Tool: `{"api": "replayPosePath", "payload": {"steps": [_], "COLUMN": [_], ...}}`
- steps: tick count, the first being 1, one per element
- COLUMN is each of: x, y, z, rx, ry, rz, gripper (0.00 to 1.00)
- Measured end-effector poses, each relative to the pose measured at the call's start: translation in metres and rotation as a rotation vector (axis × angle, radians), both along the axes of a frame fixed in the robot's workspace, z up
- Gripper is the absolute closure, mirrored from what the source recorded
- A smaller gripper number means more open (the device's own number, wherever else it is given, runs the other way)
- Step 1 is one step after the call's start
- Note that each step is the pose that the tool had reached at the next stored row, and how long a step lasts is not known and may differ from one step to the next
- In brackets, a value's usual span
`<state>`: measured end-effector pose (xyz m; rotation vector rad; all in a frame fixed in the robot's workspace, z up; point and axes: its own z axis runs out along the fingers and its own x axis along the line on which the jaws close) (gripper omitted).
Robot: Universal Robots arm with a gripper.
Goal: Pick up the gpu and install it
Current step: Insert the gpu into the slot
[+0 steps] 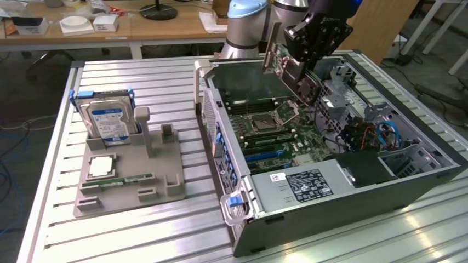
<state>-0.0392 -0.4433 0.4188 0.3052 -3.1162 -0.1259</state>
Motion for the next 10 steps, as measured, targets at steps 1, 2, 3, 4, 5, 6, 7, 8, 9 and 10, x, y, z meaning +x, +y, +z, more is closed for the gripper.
{"api": "replayPosePath", "payload": {"steps": [1,2,3,4,5,6,7,8,9,10], "x": [0.0,0.0,0.0,0.0,0.0,0.0,0.0,0.0,0.0,0.0], "y": [0.0,0.0,0.0,0.0,0.0,0.0,0.0,0.0,0.0,0.0], "z": [0.0,0.0,-0.0001,-0.0001,-0.0001,-0.0001,-0.0001,-0.0001,-0.0001,-0.0002], "rx": [0.0,0.0,0.0001,0.0,0.0,0.0,0.0,0.0,0.0,0.0], "ry": [0.0,0.0,0.0,0.0,0.0,0.0001,0.0,0.0001,0.0,0.0], "rz": [0.012,0.025,0.04,0.056,0.071,0.087,0.104,0.12,0.137,0.153], "gripper": [0.74,0.74,0.74,0.74,0.74,0.74,0.74,0.74,0.74,0.74]}}
